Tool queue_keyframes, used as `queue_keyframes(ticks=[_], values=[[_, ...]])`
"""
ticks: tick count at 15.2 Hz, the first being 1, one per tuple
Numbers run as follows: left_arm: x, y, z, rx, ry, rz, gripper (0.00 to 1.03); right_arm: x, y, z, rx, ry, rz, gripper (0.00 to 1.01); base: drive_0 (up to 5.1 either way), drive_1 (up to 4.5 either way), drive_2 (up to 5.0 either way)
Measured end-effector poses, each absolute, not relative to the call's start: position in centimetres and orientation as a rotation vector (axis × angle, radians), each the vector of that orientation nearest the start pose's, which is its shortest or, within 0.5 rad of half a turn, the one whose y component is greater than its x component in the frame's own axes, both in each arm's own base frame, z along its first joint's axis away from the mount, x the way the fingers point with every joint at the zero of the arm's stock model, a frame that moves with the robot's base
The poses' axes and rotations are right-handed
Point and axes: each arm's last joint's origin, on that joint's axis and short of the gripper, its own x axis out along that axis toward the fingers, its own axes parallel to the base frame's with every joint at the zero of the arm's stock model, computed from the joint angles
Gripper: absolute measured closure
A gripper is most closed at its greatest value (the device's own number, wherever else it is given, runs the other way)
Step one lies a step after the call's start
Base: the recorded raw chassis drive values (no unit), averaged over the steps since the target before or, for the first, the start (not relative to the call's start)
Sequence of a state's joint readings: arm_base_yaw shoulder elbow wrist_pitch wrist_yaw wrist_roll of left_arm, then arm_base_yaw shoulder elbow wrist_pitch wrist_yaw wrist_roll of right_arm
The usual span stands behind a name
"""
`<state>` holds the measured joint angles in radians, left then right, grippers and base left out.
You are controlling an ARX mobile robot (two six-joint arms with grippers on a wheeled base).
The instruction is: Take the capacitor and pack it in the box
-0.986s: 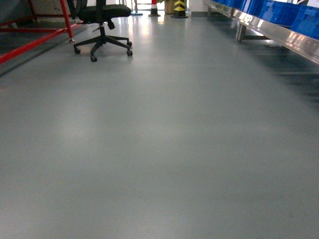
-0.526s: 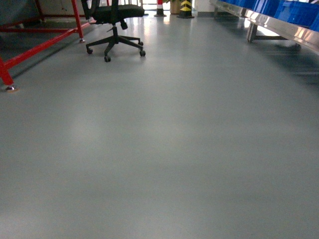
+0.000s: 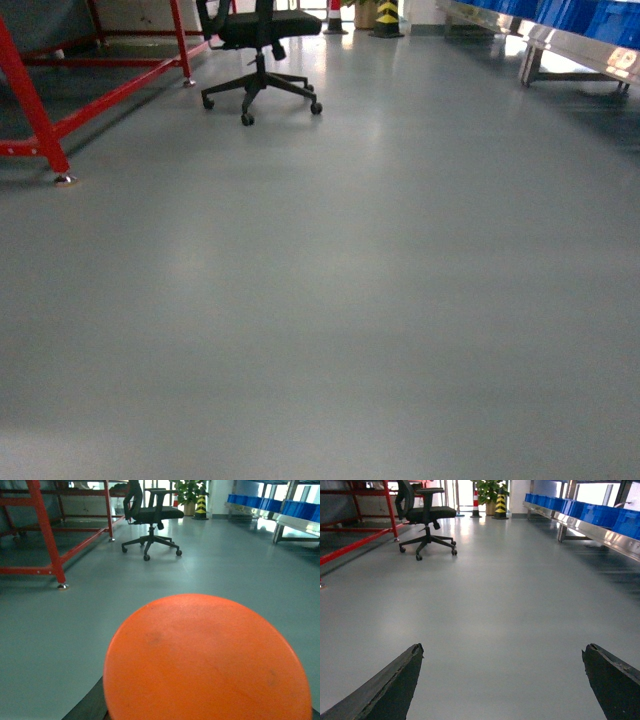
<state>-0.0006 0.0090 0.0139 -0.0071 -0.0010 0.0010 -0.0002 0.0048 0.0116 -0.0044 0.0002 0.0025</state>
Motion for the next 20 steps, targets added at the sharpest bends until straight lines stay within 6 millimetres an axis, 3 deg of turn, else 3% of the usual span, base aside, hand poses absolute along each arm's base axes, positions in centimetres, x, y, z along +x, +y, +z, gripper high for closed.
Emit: queue_keyframes(ticks=[20], values=[[9.74,-0.01,16.7,0.001,0.001,0.0,0.59,9.73,0.0,16.65,0.002,-0.001,0.0,0.03,-5.0,2.49,2.5]])
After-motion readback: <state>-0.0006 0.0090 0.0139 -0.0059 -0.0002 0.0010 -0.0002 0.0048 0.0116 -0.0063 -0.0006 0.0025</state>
